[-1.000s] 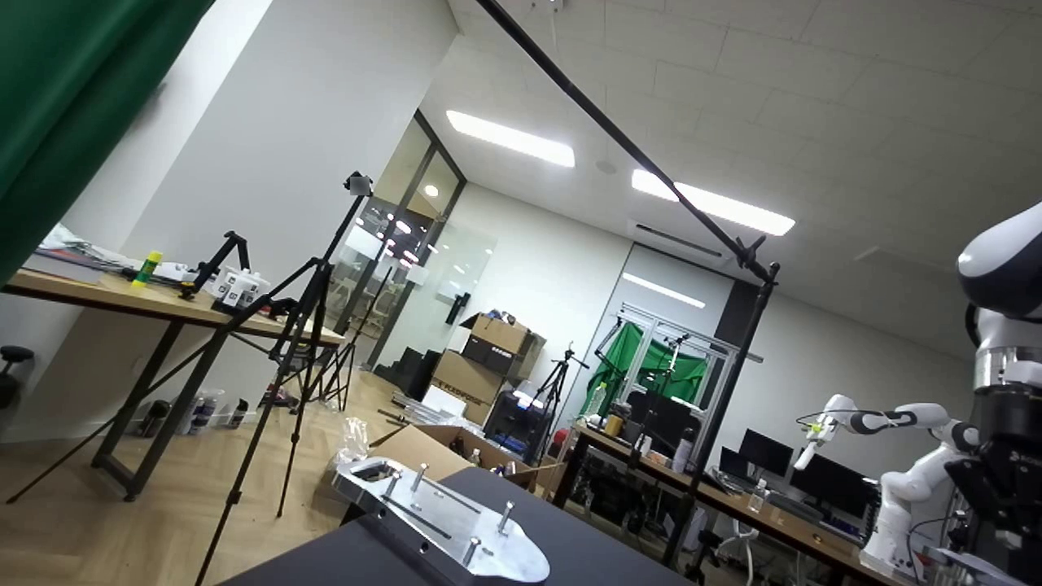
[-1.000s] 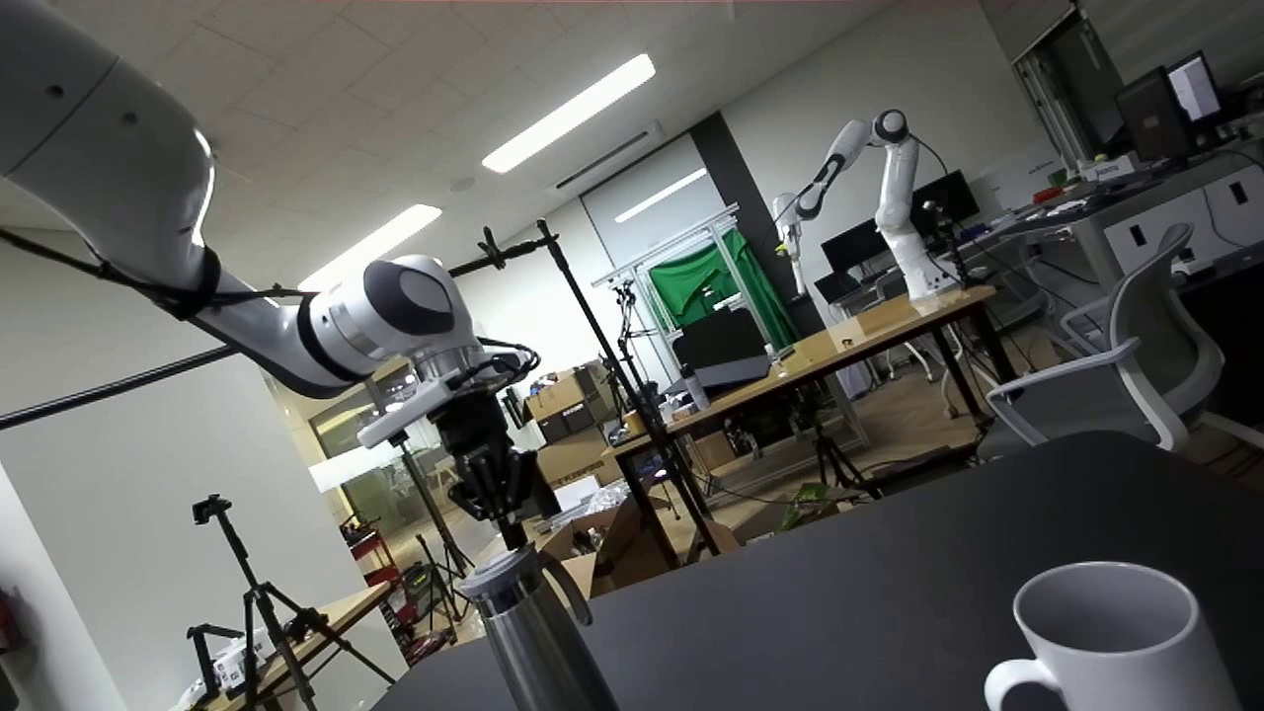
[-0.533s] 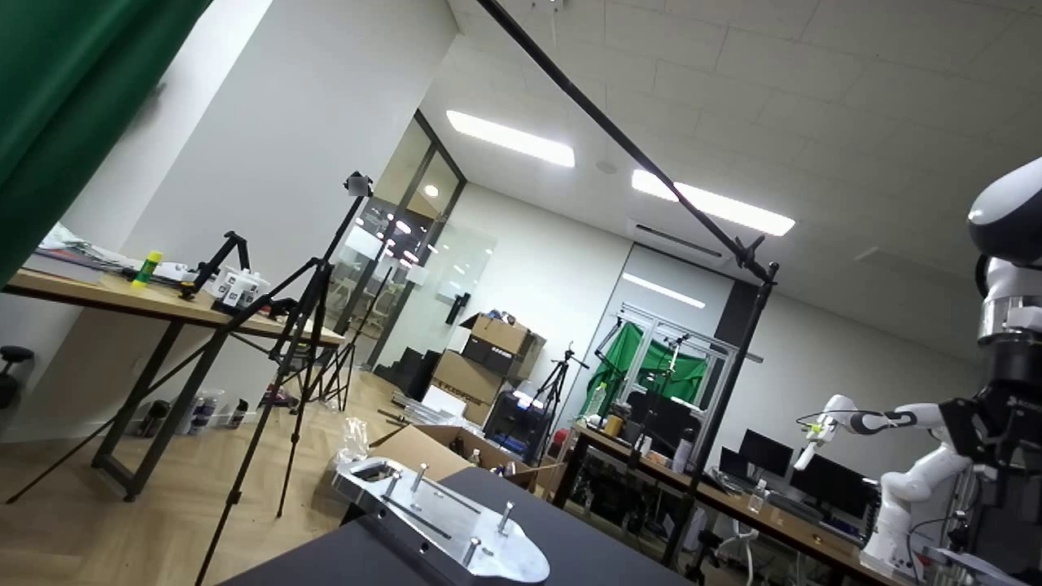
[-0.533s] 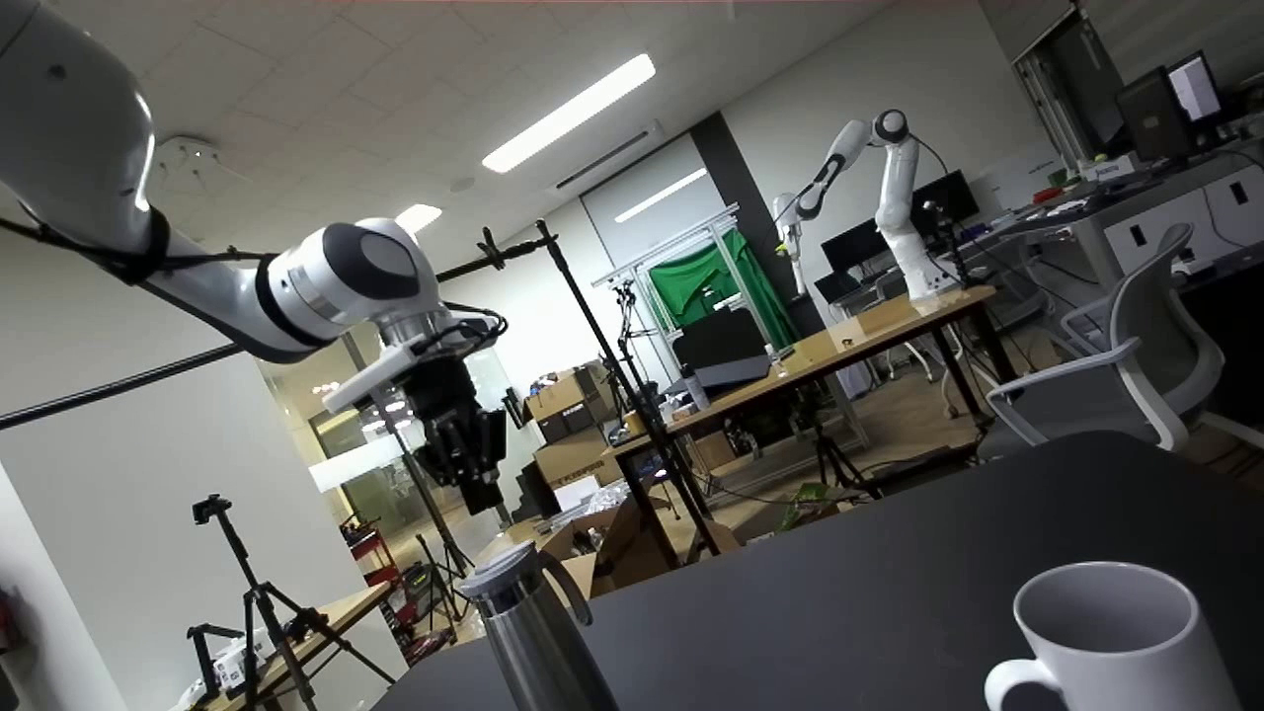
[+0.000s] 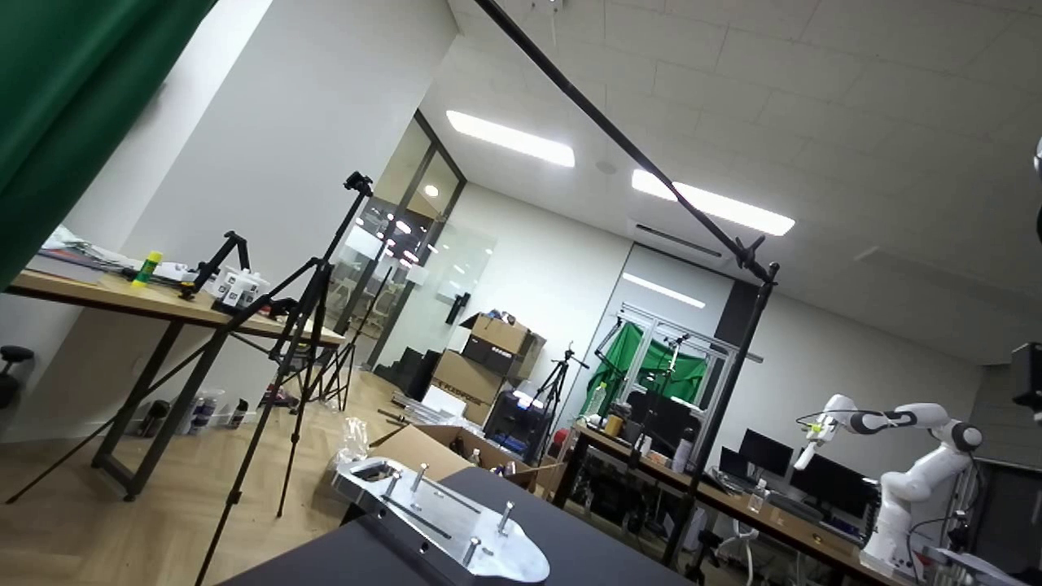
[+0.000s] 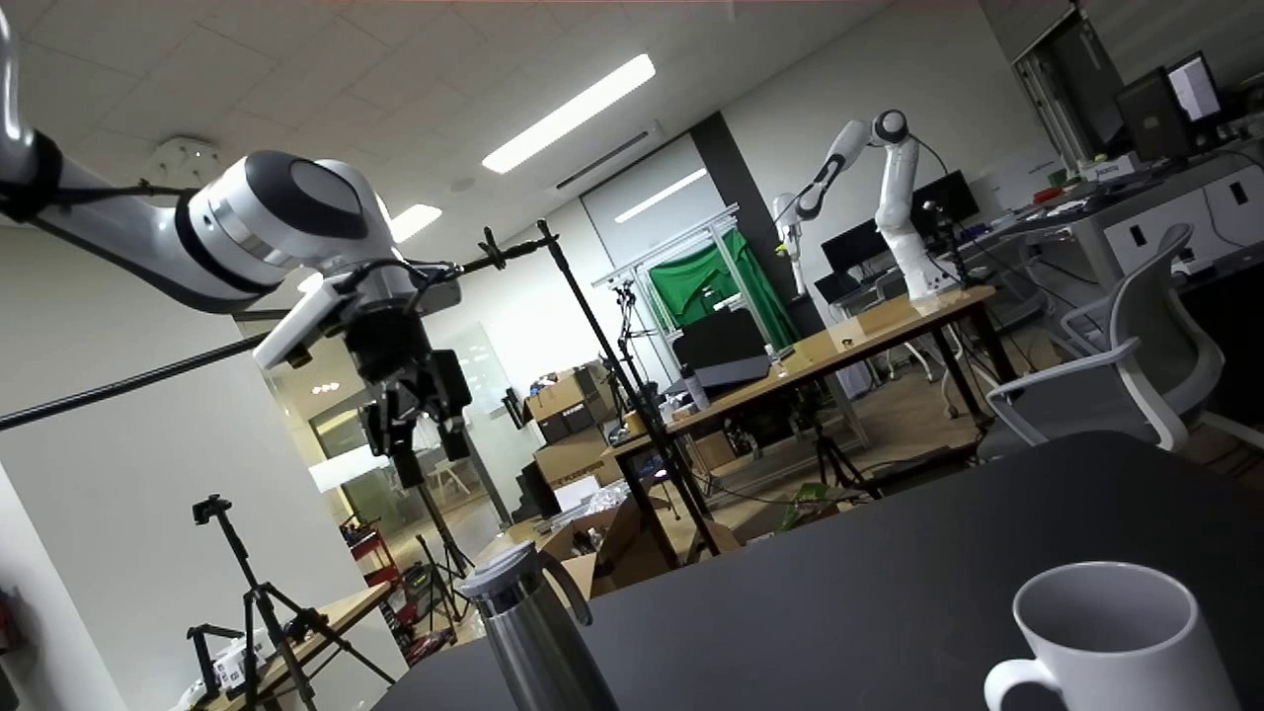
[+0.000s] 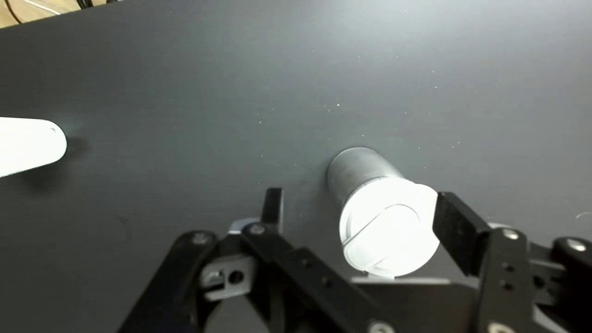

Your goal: Close the flask

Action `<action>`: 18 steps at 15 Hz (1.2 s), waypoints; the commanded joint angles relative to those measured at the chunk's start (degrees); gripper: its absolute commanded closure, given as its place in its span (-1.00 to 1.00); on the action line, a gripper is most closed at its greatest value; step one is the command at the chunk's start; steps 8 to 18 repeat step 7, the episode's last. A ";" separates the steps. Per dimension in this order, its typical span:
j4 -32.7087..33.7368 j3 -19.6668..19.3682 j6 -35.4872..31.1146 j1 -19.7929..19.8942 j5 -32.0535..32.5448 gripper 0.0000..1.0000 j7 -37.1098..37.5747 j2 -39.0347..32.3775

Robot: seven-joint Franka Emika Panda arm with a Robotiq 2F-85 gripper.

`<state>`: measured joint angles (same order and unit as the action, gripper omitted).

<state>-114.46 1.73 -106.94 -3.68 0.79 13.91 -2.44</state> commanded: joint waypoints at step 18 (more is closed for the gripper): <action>-1.07 0.28 0.12 0.34 0.14 -0.74 0.52 0.94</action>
